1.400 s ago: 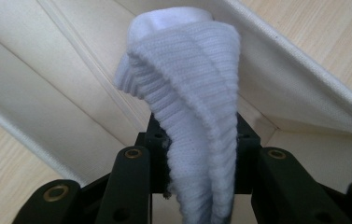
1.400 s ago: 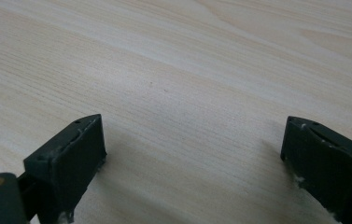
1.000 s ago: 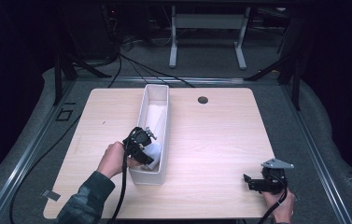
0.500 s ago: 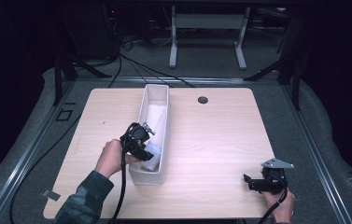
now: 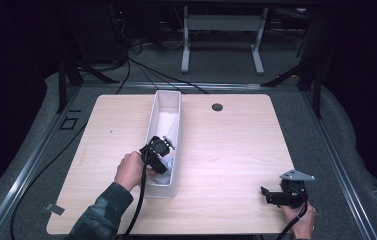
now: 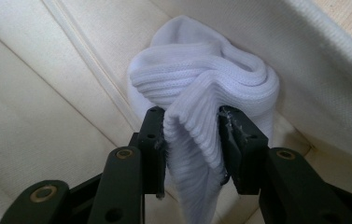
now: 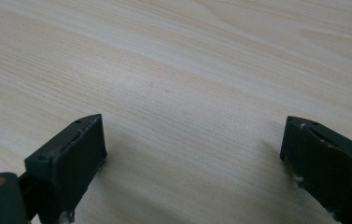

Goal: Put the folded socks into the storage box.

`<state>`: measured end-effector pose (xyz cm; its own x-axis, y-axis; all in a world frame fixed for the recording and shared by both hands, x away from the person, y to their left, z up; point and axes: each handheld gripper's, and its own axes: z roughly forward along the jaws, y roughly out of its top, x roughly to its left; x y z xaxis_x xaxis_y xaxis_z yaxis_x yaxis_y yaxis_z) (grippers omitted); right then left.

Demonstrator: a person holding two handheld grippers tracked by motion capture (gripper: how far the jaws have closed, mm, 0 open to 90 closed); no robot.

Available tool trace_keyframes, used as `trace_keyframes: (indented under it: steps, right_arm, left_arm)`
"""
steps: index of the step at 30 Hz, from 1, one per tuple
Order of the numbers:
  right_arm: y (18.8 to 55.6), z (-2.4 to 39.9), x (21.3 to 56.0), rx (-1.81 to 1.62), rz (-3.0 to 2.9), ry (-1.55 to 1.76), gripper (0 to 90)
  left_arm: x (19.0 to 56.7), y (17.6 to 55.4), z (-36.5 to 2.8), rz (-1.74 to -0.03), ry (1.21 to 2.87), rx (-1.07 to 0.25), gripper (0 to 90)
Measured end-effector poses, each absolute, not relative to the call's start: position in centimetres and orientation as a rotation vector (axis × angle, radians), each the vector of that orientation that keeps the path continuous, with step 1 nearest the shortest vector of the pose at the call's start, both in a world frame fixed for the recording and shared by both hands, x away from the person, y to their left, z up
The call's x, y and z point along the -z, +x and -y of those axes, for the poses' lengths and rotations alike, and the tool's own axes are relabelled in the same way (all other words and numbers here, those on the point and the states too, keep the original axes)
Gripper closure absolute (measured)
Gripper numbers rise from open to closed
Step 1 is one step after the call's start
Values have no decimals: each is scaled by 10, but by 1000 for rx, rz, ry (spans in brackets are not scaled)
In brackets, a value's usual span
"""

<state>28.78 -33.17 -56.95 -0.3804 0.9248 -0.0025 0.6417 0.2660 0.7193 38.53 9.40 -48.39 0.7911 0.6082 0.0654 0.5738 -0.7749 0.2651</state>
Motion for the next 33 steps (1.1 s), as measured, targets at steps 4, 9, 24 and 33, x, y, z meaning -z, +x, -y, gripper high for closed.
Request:
trace_keyframes:
  steps: [4, 9, 24, 33]
  right_arm:
    - [288, 332, 569, -898, -2119, 1416, 64]
    - [288, 332, 569, -898, -2119, 1415, 64]
    - [288, 332, 570, -899, -2118, 1416, 64]
    - [288, 332, 569, -897, -2118, 1416, 64]
  left_arm:
    - [488, 385, -93, -921, 2743, -218, 610]
    - [482, 382, -95, -921, 2725, -234, 493]
    - [438, 373, -119, -917, 2562, -286, 192]
    - [419, 360, -133, -892, 2525, -338, 153]
